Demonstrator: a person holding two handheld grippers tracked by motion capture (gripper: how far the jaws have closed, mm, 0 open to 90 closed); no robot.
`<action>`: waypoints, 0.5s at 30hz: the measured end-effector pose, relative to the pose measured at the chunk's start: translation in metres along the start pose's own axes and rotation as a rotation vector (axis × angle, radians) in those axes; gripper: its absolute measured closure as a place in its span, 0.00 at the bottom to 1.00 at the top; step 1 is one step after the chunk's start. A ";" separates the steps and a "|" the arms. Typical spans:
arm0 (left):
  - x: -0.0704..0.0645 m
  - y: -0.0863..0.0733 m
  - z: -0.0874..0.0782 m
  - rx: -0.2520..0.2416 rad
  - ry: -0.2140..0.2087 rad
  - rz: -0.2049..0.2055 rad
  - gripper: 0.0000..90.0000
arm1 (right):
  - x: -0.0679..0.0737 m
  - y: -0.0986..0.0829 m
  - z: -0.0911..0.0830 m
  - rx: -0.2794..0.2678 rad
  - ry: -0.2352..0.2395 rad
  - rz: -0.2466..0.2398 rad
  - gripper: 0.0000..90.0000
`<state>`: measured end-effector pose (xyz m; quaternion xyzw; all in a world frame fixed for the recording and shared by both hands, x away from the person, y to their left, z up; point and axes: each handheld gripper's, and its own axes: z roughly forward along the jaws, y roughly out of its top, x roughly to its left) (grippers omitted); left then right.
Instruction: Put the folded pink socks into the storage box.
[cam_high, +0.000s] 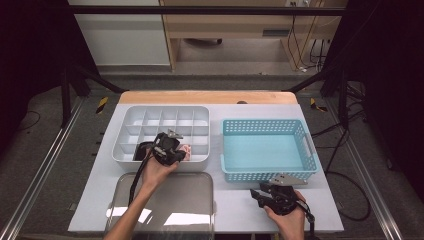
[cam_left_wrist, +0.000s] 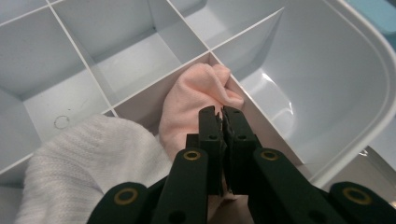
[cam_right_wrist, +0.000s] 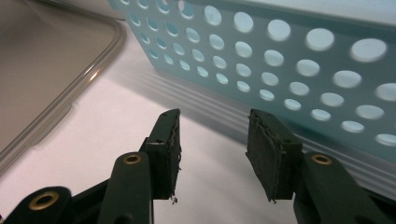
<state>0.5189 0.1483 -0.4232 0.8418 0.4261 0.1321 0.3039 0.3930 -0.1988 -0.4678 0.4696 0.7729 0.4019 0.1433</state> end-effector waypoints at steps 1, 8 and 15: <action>0.001 0.000 -0.001 -0.011 -0.008 -0.006 0.93 | 0.000 0.000 0.000 0.000 0.000 -0.001 0.61; 0.009 -0.004 -0.036 -0.167 -0.037 -0.026 0.75 | -0.001 0.000 -0.001 -0.003 -0.001 0.002 0.60; 0.015 -0.022 -0.077 -0.277 -0.032 -0.043 0.63 | -0.003 0.000 0.000 -0.016 -0.002 0.008 0.58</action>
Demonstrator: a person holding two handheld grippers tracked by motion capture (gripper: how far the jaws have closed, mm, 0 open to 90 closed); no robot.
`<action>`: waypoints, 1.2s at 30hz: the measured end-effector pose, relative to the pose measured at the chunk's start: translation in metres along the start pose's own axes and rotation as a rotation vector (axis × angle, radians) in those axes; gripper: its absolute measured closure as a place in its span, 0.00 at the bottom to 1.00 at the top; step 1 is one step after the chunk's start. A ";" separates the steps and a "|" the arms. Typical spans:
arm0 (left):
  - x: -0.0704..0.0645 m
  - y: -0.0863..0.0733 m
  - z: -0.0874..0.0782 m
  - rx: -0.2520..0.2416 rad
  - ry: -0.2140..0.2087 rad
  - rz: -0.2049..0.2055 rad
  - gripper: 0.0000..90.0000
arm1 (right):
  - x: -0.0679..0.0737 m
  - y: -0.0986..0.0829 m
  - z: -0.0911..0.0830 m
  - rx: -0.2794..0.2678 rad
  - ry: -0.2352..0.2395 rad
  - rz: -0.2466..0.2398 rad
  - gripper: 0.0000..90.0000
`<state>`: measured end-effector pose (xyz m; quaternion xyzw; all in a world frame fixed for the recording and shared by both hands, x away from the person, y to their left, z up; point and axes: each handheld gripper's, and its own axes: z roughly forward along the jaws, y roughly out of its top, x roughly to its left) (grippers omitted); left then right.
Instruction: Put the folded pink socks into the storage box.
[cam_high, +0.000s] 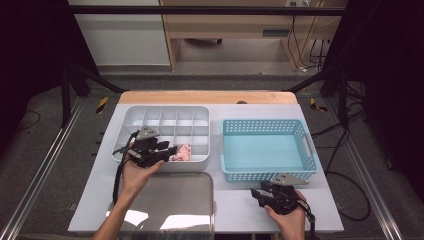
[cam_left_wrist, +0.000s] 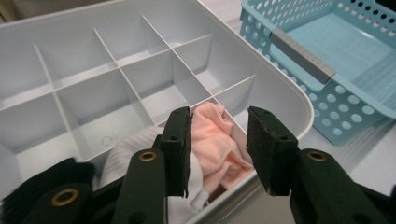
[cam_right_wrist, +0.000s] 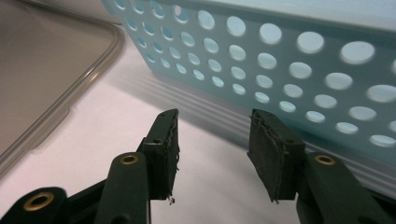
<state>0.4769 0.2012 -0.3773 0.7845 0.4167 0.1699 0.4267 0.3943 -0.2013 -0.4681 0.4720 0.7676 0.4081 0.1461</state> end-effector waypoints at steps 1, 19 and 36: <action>0.001 -0.002 -0.004 -0.006 -0.002 0.002 0.62 | 0.000 0.000 0.000 -0.004 -0.004 0.001 0.58; 0.040 -0.074 -0.086 -0.137 0.075 -0.061 0.50 | 0.020 0.019 -0.007 -0.078 0.010 -0.020 0.52; 0.085 -0.073 -0.093 -0.162 0.075 -0.086 0.49 | 0.052 0.037 0.013 -0.056 0.094 -0.051 0.50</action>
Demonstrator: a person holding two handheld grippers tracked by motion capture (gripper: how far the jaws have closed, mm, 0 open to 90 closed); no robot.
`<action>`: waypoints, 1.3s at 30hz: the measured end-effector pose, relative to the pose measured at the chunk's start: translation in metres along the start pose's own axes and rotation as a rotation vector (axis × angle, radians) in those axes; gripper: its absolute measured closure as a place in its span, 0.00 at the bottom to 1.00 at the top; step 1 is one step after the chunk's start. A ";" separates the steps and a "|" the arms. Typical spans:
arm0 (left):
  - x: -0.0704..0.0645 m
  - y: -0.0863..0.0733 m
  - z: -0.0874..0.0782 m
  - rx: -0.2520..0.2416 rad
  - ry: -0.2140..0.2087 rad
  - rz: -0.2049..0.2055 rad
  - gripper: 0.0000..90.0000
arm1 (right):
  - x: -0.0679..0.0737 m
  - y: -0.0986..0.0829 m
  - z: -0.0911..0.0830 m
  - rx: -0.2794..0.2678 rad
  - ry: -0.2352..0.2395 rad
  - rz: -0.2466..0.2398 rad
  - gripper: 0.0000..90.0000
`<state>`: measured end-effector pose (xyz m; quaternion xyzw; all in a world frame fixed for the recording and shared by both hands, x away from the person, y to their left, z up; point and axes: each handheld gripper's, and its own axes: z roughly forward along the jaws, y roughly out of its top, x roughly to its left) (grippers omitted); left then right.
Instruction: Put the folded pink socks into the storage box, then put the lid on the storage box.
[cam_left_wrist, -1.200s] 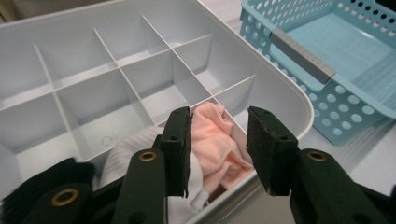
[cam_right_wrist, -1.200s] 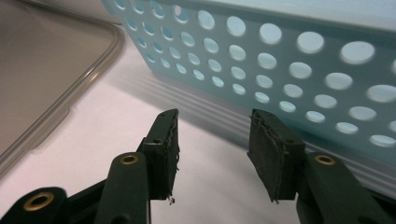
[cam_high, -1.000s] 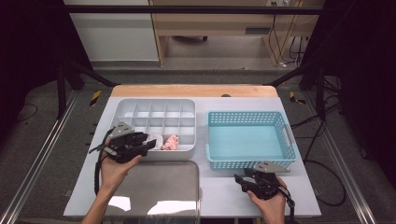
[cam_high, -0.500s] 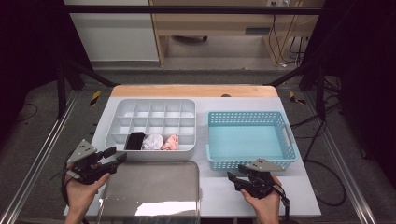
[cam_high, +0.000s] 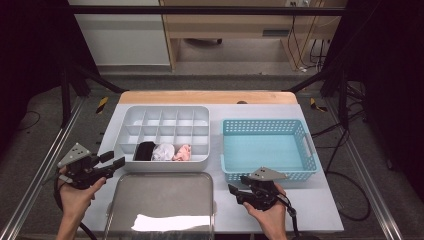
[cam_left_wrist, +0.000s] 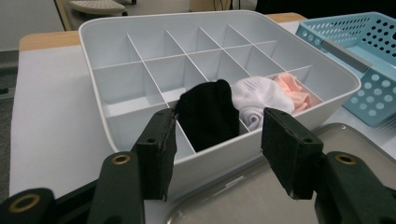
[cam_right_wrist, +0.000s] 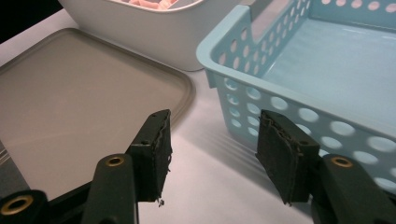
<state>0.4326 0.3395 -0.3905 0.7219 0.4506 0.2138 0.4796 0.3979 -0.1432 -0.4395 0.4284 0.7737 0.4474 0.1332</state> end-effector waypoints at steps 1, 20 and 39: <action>0.002 0.002 0.000 0.004 0.001 0.006 0.49 | 0.001 0.001 0.001 0.003 0.002 0.004 0.50; 0.001 -0.055 -0.031 0.092 0.046 -0.047 0.48 | 0.016 -0.001 0.012 0.031 0.045 -0.010 0.51; -0.015 -0.104 -0.031 0.302 0.057 -0.106 0.57 | 0.037 -0.013 0.028 0.089 0.095 -0.007 0.52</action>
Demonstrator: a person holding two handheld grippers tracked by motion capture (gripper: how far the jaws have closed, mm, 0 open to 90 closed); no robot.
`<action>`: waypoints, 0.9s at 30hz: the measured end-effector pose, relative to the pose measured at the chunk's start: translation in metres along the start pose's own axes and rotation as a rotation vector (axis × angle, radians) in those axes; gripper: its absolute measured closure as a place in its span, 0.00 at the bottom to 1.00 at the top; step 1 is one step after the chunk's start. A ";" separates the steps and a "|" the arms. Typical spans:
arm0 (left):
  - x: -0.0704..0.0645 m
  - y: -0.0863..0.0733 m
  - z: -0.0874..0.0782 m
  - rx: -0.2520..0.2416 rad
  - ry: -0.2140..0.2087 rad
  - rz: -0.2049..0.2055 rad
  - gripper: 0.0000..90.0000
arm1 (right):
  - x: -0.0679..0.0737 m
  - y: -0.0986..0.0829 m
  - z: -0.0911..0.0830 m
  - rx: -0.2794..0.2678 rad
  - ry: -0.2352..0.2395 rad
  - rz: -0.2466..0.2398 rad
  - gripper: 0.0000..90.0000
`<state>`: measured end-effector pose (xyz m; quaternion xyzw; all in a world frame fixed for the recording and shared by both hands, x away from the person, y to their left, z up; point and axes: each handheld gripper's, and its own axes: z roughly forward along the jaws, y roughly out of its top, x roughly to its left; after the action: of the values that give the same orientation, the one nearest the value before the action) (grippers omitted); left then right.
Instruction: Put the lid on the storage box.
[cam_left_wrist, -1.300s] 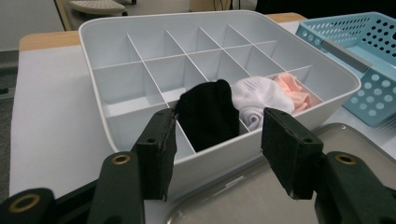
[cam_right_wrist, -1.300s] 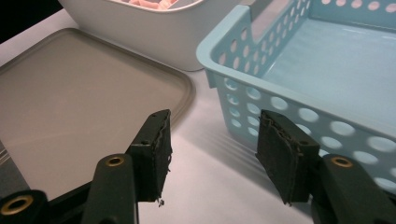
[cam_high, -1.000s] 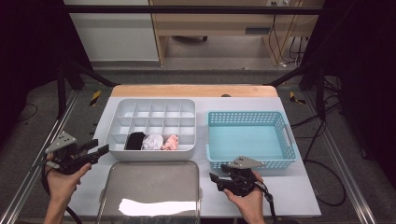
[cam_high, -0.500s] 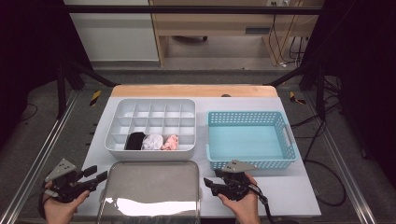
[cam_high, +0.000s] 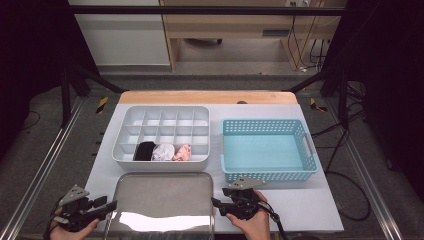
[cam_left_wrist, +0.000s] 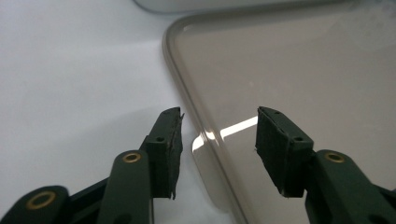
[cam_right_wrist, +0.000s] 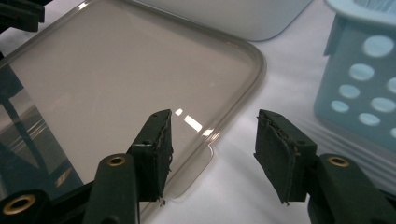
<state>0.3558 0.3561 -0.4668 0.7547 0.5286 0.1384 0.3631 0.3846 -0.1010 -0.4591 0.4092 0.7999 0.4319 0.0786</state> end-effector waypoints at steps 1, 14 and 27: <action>0.000 -0.001 0.000 0.012 0.006 0.005 0.57 | 0.000 -0.001 0.000 0.001 0.000 0.002 0.53; -0.003 -0.013 -0.002 0.003 -0.006 -0.016 0.65 | 0.006 -0.021 0.013 0.035 0.037 0.050 0.59; -0.004 -0.021 -0.008 -0.012 -0.012 -0.040 0.68 | 0.016 -0.036 0.014 -0.019 0.048 0.114 0.65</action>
<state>0.3346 0.3591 -0.4756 0.7427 0.5406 0.1298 0.3732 0.3599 -0.0916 -0.4913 0.4428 0.7729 0.4528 0.0385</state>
